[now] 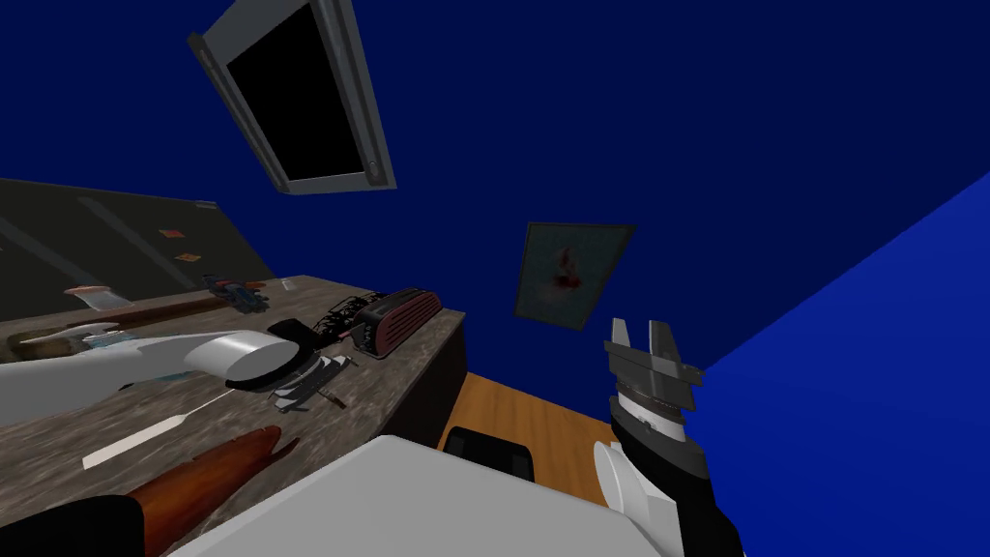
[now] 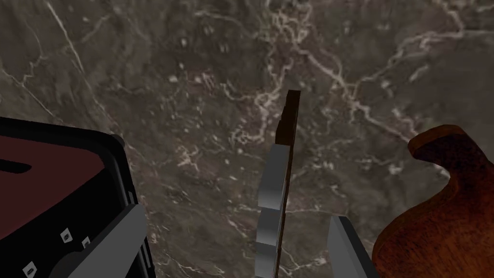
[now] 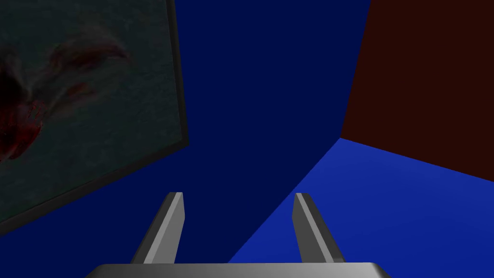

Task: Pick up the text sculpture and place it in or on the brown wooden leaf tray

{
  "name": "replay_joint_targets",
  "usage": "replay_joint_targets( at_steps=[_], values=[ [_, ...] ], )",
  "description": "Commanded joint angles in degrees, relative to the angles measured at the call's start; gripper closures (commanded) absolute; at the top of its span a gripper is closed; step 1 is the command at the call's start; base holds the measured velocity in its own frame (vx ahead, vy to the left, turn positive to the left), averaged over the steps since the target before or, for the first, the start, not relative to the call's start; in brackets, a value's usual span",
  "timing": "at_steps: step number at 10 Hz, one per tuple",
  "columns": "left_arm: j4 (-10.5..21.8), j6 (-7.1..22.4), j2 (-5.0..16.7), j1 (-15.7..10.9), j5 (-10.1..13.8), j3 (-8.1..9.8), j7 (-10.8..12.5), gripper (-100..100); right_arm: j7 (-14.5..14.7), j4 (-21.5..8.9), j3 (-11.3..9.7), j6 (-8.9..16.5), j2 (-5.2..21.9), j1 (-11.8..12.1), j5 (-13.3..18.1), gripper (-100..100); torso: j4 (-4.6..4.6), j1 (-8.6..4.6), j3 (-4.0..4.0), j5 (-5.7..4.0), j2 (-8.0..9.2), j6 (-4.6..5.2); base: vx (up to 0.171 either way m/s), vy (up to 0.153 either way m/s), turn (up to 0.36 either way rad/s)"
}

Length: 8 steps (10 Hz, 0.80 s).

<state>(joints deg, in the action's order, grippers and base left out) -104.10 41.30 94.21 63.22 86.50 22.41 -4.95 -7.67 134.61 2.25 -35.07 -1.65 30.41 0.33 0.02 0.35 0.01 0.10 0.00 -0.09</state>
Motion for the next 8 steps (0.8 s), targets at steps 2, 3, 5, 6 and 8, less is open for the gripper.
replay_joint_targets(
  at_steps=[2, 3, 5, 6, 8],
  values=[
    [2.77, 4.09, 2.15, 2.97, 3.66, 2.92, -1.77, -100, 0.00, 0.00, 0.00, 0.00, 0.00, 0.00, 0.00, 0, 0.01, 0.07, 0.02, 0.02, 0.03, -0.03, -0.054, 0.095, -0.150],
    [3.59, 5.33, 2.74, 3.94, 4.67, 3.92, -2.22, -100, 0.00, 0.00, 0.01, 0.00, 0.00, 0.00, 0.00, 0, 0.02, 0.13, 0.04, 0.03, 0.07, -0.04, -0.047, 0.095, -0.129],
    [4.89, 7.25, 3.57, 5.48, 6.19, 5.53, -2.94, -100, 0.00, 0.00, 0.01, 0.00, 0.00, 0.01, 0.00, 0, 0.01, 0.11, 0.01, 0.04, 0.01, -0.04, -0.031, 0.084, -0.096],
    [5.65, 8.35, 3.98, 6.40, 7.02, 6.49, -3.37, -100, 0.00, 0.00, 0.01, 0.00, 0.00, 0.01, 0.00, 0, 0.00, 0.07, -0.01, 0.03, -0.03, -0.06, -0.026, 0.065, -0.108],
    [5.77, 7.59, 4.06, 5.70, 7.10, 5.58, -3.62, 0, 0.00, 0.00, 0.00, 0.00, 0.00, 0.01, 0.00, 0, -0.01, -0.11, -0.04, 0.00, -0.09, -0.07, -0.008, 0.018, -0.012]
  ],
)
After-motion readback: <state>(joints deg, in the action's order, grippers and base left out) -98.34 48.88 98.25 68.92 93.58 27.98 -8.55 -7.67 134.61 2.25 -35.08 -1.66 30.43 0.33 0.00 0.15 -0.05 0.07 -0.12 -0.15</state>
